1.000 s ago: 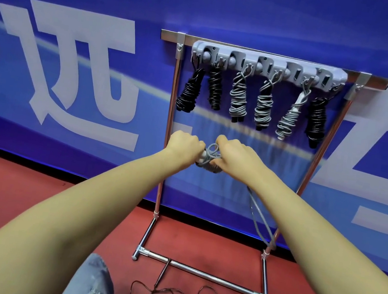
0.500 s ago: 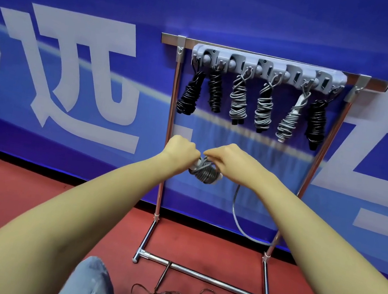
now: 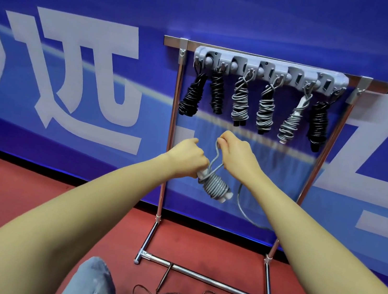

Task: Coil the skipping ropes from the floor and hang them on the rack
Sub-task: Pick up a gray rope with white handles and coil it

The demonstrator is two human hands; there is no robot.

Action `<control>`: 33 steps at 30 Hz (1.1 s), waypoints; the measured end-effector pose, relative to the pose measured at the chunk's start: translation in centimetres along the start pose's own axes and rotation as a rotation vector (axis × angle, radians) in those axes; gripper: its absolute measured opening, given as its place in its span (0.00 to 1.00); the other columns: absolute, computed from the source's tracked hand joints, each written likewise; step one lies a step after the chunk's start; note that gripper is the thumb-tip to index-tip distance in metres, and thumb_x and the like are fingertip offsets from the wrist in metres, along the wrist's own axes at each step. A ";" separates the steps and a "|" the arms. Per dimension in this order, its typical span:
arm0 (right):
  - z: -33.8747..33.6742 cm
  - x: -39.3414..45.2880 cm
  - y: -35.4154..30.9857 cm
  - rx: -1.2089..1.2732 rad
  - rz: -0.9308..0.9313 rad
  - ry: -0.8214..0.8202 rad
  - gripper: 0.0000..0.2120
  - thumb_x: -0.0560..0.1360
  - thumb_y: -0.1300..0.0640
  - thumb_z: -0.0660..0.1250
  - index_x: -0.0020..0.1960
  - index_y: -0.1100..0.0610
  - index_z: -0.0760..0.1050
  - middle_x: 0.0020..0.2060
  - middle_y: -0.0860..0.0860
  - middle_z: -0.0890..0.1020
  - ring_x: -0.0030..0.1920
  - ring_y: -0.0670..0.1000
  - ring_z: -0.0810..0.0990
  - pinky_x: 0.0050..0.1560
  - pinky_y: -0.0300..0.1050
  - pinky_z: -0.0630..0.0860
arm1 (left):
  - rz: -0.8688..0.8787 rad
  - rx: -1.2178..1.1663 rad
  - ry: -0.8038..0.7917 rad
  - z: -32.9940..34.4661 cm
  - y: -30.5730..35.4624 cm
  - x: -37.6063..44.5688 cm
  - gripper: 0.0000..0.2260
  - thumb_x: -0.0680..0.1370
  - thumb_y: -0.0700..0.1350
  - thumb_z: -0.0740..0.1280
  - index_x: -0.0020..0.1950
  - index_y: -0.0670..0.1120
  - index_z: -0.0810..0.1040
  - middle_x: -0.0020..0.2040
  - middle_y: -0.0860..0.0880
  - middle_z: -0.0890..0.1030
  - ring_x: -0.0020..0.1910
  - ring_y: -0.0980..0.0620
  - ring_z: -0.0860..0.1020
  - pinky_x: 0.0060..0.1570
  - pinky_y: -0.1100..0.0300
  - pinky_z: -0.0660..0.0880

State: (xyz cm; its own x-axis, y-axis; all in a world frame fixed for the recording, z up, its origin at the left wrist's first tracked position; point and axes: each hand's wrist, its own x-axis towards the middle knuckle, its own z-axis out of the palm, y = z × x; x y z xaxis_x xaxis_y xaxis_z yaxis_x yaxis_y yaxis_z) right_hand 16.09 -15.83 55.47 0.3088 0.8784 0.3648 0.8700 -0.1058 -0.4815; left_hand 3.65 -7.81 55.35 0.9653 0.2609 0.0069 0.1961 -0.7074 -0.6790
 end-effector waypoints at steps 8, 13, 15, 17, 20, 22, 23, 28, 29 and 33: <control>1.0 0.1 1.3 0.163 0.041 0.090 0.18 0.82 0.51 0.55 0.35 0.56 0.59 0.28 0.52 0.66 0.32 0.53 0.65 0.34 0.48 0.63 | 0.084 -0.134 0.391 0.9 -0.6 -0.8 0.10 0.57 0.45 0.72 0.26 0.46 0.70 0.21 0.51 0.70 0.21 0.48 0.69 0.34 0.58 0.52; 0.7 0.2 1.3 0.387 0.107 0.076 0.21 0.79 0.51 0.61 0.31 0.59 0.65 0.24 0.52 0.69 0.25 0.47 0.66 0.30 0.41 0.66 | 0.021 -0.352 0.572 1.8 -0.9 -0.5 0.12 0.64 0.50 0.69 0.30 0.44 0.69 0.23 0.49 0.70 0.22 0.47 0.69 0.33 0.59 0.61; 0.3 0.5 1.3 0.545 0.163 0.065 0.20 0.79 0.53 0.63 0.29 0.58 0.68 0.22 0.47 0.69 0.23 0.43 0.65 0.27 0.36 0.65 | -0.105 -0.580 0.591 1.9 -0.5 -0.4 0.14 0.66 0.48 0.72 0.35 0.42 0.71 0.25 0.46 0.73 0.23 0.43 0.71 0.32 0.60 0.61; 0.2 0.8 1.7 0.686 0.216 0.033 0.17 0.78 0.60 0.63 0.30 0.57 0.68 0.22 0.46 0.69 0.23 0.44 0.66 0.27 0.37 0.65 | -0.298 -0.858 0.562 1.5 -0.2 -0.5 0.18 0.68 0.46 0.74 0.48 0.39 0.70 0.32 0.42 0.77 0.29 0.38 0.73 0.29 0.54 0.65; 0.6 1.0 1.8 0.580 0.267 -0.034 0.15 0.72 0.70 0.57 0.32 0.55 0.65 0.23 0.49 0.67 0.24 0.47 0.62 0.29 0.39 0.59 | -0.416 -1.142 0.474 0.8 0.1 -0.5 0.25 0.69 0.44 0.70 0.62 0.44 0.63 0.33 0.44 0.77 0.32 0.40 0.74 0.32 0.50 0.71; 0.9 1.0 1.7 0.580 0.296 -0.038 0.09 0.70 0.67 0.53 0.33 0.57 0.64 0.24 0.51 0.66 0.23 0.48 0.60 0.28 0.38 0.57 | -0.422 -1.224 0.517 0.5 0.3 -0.4 0.26 0.69 0.43 0.68 0.64 0.49 0.62 0.32 0.48 0.74 0.32 0.43 0.73 0.33 0.53 0.71; 0.9 0.9 1.6 0.622 0.308 -0.037 0.09 0.71 0.66 0.53 0.35 0.57 0.64 0.25 0.52 0.66 0.23 0.48 0.59 0.26 0.37 0.56 | -0.422 -1.238 0.527 0.5 0.3 -0.4 0.25 0.69 0.43 0.67 0.63 0.52 0.62 0.33 0.48 0.75 0.33 0.44 0.73 0.34 0.53 0.71; 0.7 0.3 2.1 0.665 0.227 -0.081 0.16 0.81 0.55 0.58 0.37 0.57 0.74 0.28 0.51 0.64 0.22 0.48 0.59 0.23 0.37 0.57 | -0.534 -1.367 0.563 0.1 0.6 -0.2 0.17 0.72 0.42 0.66 0.58 0.51 0.65 0.34 0.50 0.74 0.32 0.48 0.71 0.32 0.54 0.69; 0.7 0.1 2.1 0.631 0.209 -0.106 0.18 0.81 0.51 0.58 0.38 0.57 0.76 0.28 0.50 0.64 0.23 0.48 0.58 0.24 0.37 0.56 | -0.586 -1.449 0.577 0.0 0.5 -0.1 0.16 0.72 0.41 0.65 0.57 0.50 0.65 0.34 0.51 0.73 0.30 0.49 0.70 0.31 0.55 0.67; 1.0 -0.5 1.9 0.396 0.146 -0.147 0.24 0.81 0.45 0.55 0.36 0.56 0.79 0.28 0.47 0.70 0.24 0.46 0.63 0.27 0.39 0.61 | -0.719 -1.567 0.551 -0.1 -0.1 0.4 0.14 0.74 0.40 0.63 0.57 0.48 0.66 0.36 0.52 0.73 0.31 0.51 0.69 0.33 0.56 0.67</control>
State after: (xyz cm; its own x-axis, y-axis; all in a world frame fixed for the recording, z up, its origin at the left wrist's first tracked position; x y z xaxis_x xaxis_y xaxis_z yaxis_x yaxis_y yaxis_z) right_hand 17.23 -15.98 53.62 0.3347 0.9274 0.1672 0.5981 -0.0719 -0.7982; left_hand 4.01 -7.72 55.51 0.5046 0.7687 0.3929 0.2050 -0.5488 0.8104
